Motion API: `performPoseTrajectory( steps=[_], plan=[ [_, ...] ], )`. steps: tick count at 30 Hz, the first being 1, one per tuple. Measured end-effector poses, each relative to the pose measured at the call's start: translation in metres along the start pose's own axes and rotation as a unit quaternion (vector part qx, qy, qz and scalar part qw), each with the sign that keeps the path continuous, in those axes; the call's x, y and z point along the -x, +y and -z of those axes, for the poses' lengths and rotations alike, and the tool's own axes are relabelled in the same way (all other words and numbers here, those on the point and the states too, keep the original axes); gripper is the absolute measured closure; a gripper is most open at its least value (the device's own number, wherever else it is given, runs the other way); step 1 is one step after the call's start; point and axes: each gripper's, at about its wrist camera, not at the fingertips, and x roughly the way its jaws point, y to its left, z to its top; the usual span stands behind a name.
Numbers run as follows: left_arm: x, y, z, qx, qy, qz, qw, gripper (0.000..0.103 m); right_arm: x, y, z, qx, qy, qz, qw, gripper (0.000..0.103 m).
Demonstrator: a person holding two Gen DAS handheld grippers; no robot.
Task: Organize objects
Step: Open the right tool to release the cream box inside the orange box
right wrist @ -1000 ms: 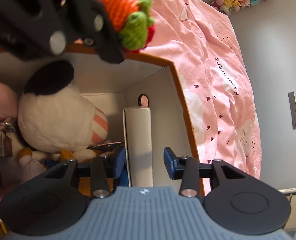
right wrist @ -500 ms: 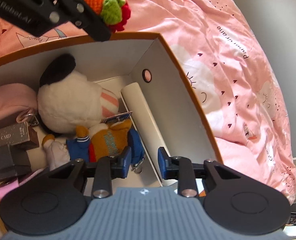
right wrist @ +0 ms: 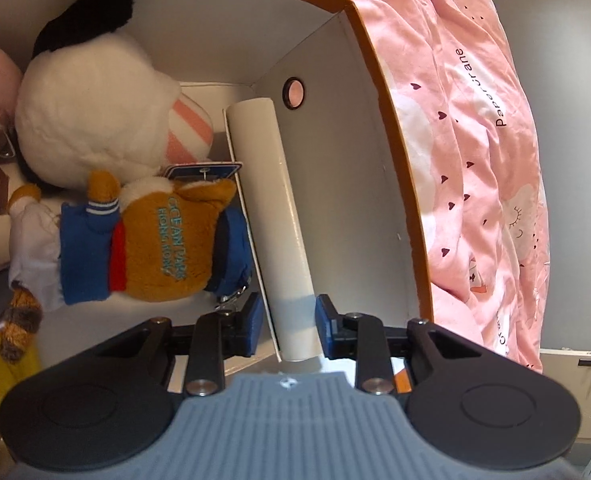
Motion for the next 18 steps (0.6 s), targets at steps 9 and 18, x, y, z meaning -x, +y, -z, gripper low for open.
performPoseTrajectory(
  steps=[9,18],
  plan=[
    [0.000,-0.001,0.000,0.007,0.001,0.004,1.0000,0.057,0.007,0.019,-0.007,0.031,-0.009,-0.030,0.999,0.103],
    [0.002,-0.004,0.002,0.007,0.003,0.011,0.9999,0.057,0.009,0.020,-0.002,-0.006,-0.010,-0.019,1.000,0.102]
  ],
)
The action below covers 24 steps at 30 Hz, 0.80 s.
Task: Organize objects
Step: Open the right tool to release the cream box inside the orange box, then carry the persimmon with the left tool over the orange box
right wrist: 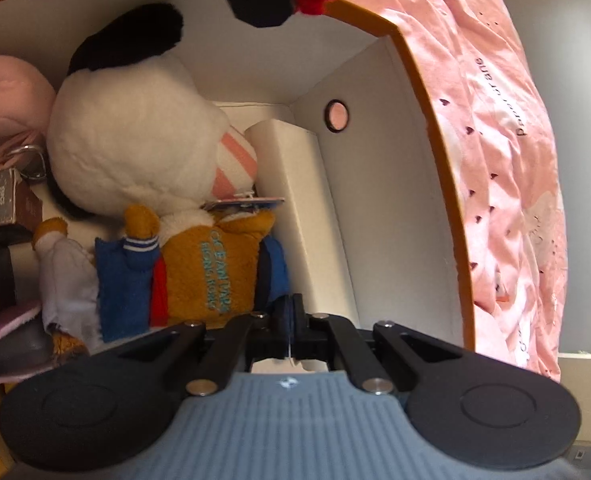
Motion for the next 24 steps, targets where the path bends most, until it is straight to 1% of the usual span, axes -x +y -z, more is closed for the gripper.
performPoseTrajectory(
  steps=[2,6,8,10,11,12,14,17,20,24],
  plan=[
    [0.002,-0.002,0.000,0.000,-0.002,0.004,1.0000,0.057,0.008,-0.005,0.004,-0.022,0.000,0.010,1.000,0.100],
    [0.008,-0.006,-0.003,0.005,-0.005,0.019,0.9998,0.057,0.035,-0.014,0.014,-0.084,-0.017,0.035,0.996,0.099],
    [0.012,-0.011,-0.006,0.005,-0.009,0.027,0.9996,0.057,0.048,-0.017,0.019,-0.114,-0.024,0.051,0.992,0.099],
    [0.016,-0.016,-0.007,0.005,-0.012,0.038,0.9992,0.057,0.062,-0.012,0.021,-0.144,-0.034,0.062,0.987,0.097],
    [0.017,-0.019,-0.007,0.005,-0.012,0.044,0.9990,0.057,0.070,-0.009,0.027,-0.159,-0.040,0.066,0.984,0.095],
    [0.019,-0.021,-0.007,0.006,-0.012,0.050,0.9987,0.057,0.083,0.000,0.029,-0.176,-0.045,0.069,0.981,0.091],
    [0.021,-0.027,-0.007,0.009,-0.010,0.064,0.9979,0.057,0.095,0.004,0.033,-0.206,-0.057,0.072,0.974,0.086],
    [0.022,-0.035,-0.006,0.013,-0.004,0.083,0.9965,0.057,0.102,0.009,0.033,-0.255,-0.071,0.079,0.961,0.085],
    [0.021,-0.046,-0.004,0.008,0.002,0.099,0.9950,0.058,0.109,0.015,0.041,-0.298,-0.071,0.104,0.946,0.085],
    [0.017,-0.067,0.001,-0.013,0.012,0.115,0.9932,0.058,0.115,0.019,0.053,-0.356,-0.075,0.135,0.922,0.085]
  ],
)
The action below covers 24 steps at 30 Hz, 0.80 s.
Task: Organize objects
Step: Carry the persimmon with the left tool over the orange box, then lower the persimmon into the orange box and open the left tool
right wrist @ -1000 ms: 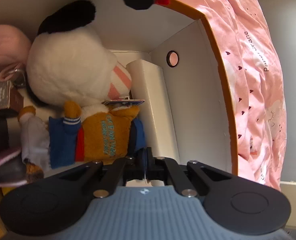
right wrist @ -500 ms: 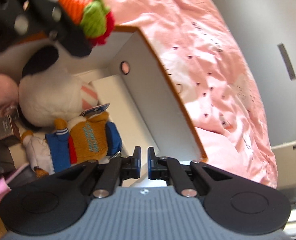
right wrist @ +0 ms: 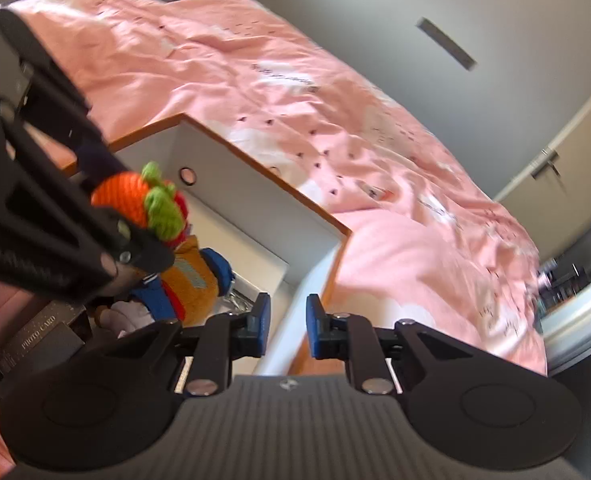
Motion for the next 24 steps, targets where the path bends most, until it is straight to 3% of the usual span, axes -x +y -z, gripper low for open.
performPoseTrajectory(
  steps=[5,8,21,24],
  plan=[
    [-0.012,-0.021,0.006,-0.031,0.017,0.013,0.9993,0.057,0.012,-0.007,0.022,-0.063,0.003,0.034,0.997,0.083],
    [-0.022,-0.030,0.010,-0.039,0.033,0.023,0.9984,0.057,0.015,-0.008,0.034,-0.087,0.011,0.032,0.996,0.083],
    [-0.046,-0.039,0.021,-0.050,0.065,0.003,0.9967,0.056,0.013,-0.003,0.044,-0.088,0.009,0.042,0.995,0.078],
    [-0.045,-0.040,0.021,-0.057,0.057,-0.002,0.9967,0.046,0.014,-0.003,0.044,-0.088,0.010,0.042,0.995,0.077]
  ],
)
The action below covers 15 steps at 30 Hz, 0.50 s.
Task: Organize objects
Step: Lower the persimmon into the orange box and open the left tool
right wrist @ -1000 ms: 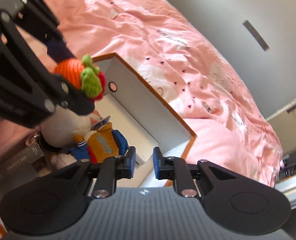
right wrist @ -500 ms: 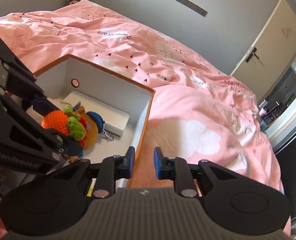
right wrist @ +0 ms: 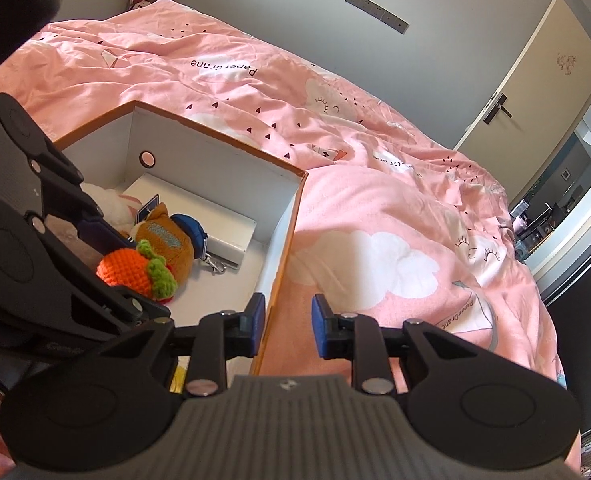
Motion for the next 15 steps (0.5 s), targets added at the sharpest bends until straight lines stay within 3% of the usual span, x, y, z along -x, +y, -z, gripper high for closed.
performPoseTrajectory(
  steps=[7,15],
  plan=[
    [0.009,-0.002,0.001,-0.013,-0.013,-0.019,0.9996,0.036,0.003,0.001,-0.001,0.005,-0.003,0.008,1.000,0.070],
    [0.029,0.007,0.002,0.014,-0.036,-0.035,0.9986,0.026,0.016,-0.002,-0.007,-0.011,-0.017,0.019,1.000,0.058]
  ],
)
